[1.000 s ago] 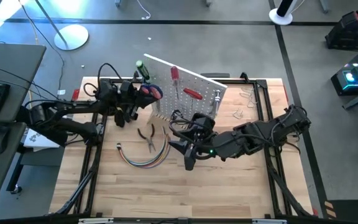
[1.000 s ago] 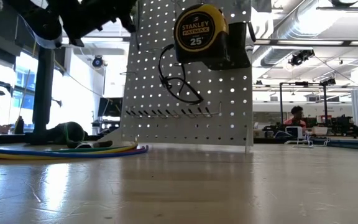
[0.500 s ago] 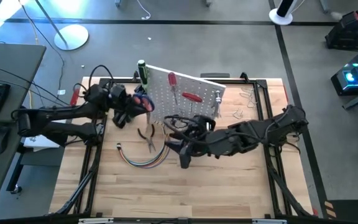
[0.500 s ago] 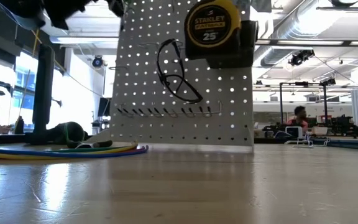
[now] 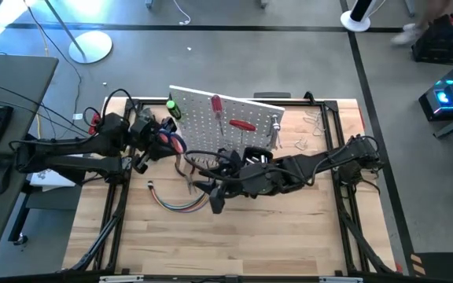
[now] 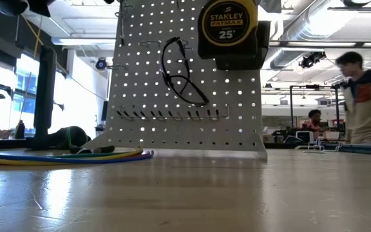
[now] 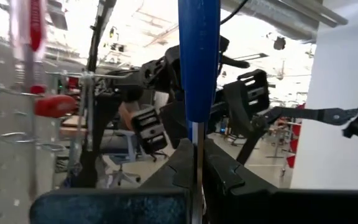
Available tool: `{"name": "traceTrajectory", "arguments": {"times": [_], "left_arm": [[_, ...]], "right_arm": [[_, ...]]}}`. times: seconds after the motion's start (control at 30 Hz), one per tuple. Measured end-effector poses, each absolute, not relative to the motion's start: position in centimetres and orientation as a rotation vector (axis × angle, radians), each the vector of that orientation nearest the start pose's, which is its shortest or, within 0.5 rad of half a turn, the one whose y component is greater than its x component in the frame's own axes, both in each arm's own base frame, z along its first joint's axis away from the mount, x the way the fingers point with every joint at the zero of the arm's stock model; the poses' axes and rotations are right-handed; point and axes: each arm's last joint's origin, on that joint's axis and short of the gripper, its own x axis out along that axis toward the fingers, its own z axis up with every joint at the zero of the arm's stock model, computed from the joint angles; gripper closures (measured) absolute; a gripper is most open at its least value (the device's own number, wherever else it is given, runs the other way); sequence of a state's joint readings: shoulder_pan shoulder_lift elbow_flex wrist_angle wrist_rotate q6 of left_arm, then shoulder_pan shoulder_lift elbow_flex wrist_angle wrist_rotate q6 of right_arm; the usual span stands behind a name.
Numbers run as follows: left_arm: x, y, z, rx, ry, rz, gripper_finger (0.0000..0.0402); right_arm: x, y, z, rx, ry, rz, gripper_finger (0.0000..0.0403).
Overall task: Hang tools onto peg board
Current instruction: Hang the scissors on the peg board
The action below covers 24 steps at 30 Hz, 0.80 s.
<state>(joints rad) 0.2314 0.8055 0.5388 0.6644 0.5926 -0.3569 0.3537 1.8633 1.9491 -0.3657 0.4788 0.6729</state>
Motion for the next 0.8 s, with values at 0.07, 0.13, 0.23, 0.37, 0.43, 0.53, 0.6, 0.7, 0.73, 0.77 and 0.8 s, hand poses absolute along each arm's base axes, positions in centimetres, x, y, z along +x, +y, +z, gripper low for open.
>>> {"name": "traceTrajectory", "arguments": {"times": [0.07,0.13,0.23,0.37,0.43,0.53,0.6,0.7,0.73,0.77,0.8], "left_arm": [[17.2,2.1,32.3,-0.199,-0.292,-0.431,0.0399],[17.2,1.9,32.3,-0.218,-0.279,-0.446,0.0399],[16.9,1.3,32.4,-0.233,-0.277,-0.474,0.0399],[16.2,0.6,32.7,-0.24,-0.289,-0.498,0.0399],[15.8,0.4,32.9,-0.249,-0.305,-0.469,0.0399],[15.5,0.0,33.3,-0.258,-0.343,-0.423,0.0399],[15.5,-0.5,33.2,-0.272,-0.341,-0.432,0.0399],[15.5,-1.2,33.2,-0.305,-0.335,-0.448,0.0399],[15.5,-1.4,33.2,-0.312,-0.337,-0.45,0.0399],[15.5,-1.7,33.2,-0.32,-0.34,-0.449,0.0399],[15.5,-1.9,33.3,-0.328,-0.345,-0.44,0.0399]], "right_arm": [[40.5,13.5,41.0,0.557,0.207,-0.194,0.0217],[40.5,13.6,41.0,0.558,0.21,-0.186,0.0217],[40.5,13.6,41.0,0.56,0.205,-0.185,0.0217],[40.7,13.6,40.9,0.556,0.197,-0.183,0.0217],[41.1,13.7,40.7,0.537,0.183,-0.18,0.0217],[42.4,13.7,40.0,0.499,0.138,-0.173,0.0217],[43.3,13.4,39.6,0.474,0.103,-0.176,0.0217],[44.1,12.6,39.5,0.454,0.06,-0.193,0.0217],[44.2,12.3,39.5,0.448,0.056,-0.204,0.0217],[44.2,12.1,39.5,0.446,0.051,-0.216,0.0217],[44.3,11.9,39.5,0.444,0.046,-0.23,0.0217]]}}
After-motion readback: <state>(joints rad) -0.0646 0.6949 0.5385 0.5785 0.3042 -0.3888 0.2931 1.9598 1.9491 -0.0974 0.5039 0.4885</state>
